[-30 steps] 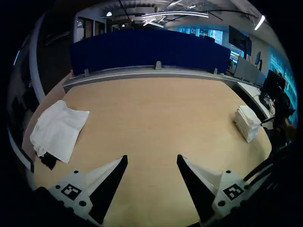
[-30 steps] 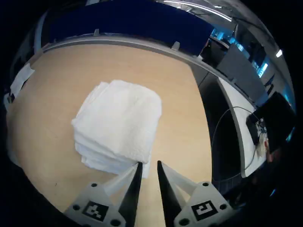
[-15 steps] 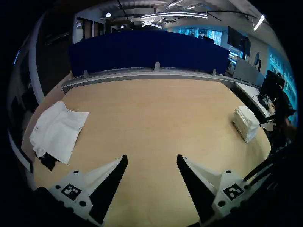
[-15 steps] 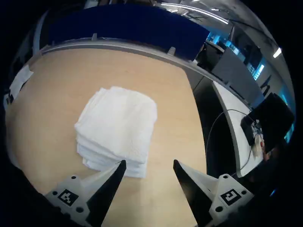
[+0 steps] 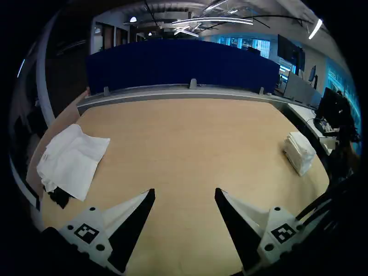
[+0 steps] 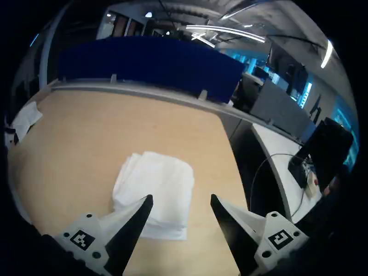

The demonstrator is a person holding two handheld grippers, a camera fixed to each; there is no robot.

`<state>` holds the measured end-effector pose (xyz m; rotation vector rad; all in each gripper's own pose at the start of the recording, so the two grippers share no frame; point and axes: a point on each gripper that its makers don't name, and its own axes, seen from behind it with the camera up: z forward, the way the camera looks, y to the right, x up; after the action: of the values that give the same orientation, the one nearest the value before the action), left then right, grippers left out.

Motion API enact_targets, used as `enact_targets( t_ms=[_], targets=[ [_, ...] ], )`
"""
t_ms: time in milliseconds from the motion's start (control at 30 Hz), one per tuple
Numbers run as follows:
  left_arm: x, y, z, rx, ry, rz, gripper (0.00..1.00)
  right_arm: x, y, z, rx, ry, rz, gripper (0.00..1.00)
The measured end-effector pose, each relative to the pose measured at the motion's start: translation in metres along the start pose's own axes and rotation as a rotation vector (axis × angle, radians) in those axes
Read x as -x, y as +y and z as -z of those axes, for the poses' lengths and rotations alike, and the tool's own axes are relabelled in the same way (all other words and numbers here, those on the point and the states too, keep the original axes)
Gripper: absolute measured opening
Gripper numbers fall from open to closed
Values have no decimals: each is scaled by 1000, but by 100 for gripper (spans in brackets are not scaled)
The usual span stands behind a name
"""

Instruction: Fold towel

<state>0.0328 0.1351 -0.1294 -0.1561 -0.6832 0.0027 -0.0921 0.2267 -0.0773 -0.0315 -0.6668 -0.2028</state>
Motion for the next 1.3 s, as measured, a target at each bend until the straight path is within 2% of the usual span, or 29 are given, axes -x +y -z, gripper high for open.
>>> enact_targets(
  t_ms=[300,500,700,900,1100,1300],
  targets=[
    [-5,-2,0,3,16,2,97,-80,-19,28,13,266,-110,97],
    [-9,-3,-2,4,24,-2,97,-103,-23,38,39,379,-172,97],
    [-14,-3,-5,5,35,-9,97,-108,-28,36,41,403,-198,97],
    [-27,-6,-5,-2,82,-14,97,-118,-32,38,51,426,-189,97],
    [-55,-22,-3,-35,164,10,96,-138,-48,42,38,469,-176,98],
    [-86,-47,-2,-74,256,37,96,-160,-68,46,9,514,-187,98]
  ],
)
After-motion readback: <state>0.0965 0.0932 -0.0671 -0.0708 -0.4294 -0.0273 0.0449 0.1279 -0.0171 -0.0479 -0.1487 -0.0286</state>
